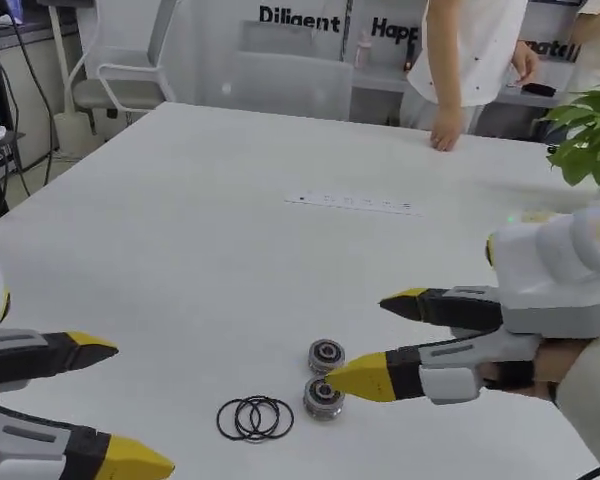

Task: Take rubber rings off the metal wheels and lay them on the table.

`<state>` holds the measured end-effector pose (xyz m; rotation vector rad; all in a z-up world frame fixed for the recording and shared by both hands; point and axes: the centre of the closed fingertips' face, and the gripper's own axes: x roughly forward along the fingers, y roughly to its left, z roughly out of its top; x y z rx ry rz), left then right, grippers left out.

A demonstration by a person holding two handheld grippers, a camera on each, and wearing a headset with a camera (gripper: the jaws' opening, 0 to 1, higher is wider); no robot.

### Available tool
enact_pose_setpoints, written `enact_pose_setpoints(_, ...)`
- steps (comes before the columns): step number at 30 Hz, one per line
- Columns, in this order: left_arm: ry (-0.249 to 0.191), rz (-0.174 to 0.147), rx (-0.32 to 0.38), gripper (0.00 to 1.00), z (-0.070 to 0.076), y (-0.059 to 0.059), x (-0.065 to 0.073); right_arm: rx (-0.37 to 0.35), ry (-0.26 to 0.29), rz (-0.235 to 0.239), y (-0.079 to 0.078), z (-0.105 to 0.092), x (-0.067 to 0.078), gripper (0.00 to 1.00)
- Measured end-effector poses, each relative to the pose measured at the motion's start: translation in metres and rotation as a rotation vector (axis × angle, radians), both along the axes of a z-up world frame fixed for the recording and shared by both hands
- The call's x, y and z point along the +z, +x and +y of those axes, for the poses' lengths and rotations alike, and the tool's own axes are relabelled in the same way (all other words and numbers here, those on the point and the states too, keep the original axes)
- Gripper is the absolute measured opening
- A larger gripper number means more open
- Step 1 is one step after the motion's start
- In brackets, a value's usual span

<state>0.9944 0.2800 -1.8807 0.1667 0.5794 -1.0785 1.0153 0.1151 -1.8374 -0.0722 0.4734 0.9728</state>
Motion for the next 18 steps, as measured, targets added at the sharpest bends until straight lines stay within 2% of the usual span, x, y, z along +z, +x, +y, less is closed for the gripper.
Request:
enact_pose_setpoints(4, -0.003, 0.001, -0.008, 0.9, -0.001, -0.001, 0.0, -0.018, 0.047, -0.032, -0.006, -0.014, 0.011, 0.94)
enact_pose_setpoints(8, -0.023, 0.003, -0.014, 0.92, -0.003, -0.001, 0.001, -0.054, 0.028, -0.069, -0.008, -0.032, 0.015, 0.99)
enact_pose_setpoints(10, -0.059, 0.012, -0.007, 0.92, -0.005, -0.001, 0.005, -0.069, 0.016, -0.075, -0.011, -0.041, 0.015, 0.99)
enact_pose_setpoints(12, -0.074, 0.012, -0.001, 0.93, -0.005, 0.0, 0.007, -0.085, 0.0, -0.08, -0.013, -0.05, 0.014, 0.99)
enact_pose_setpoints(14, -0.08, 0.008, 0.003, 0.95, -0.005, 0.001, 0.007, -0.107, -0.015, -0.09, -0.016, -0.058, 0.012, 0.99)
enact_pose_setpoints(18, -0.084, -0.002, -0.006, 0.99, -0.006, 0.001, 0.008, -0.156, -0.019, -0.076, -0.025, -0.074, 0.004, 0.99)
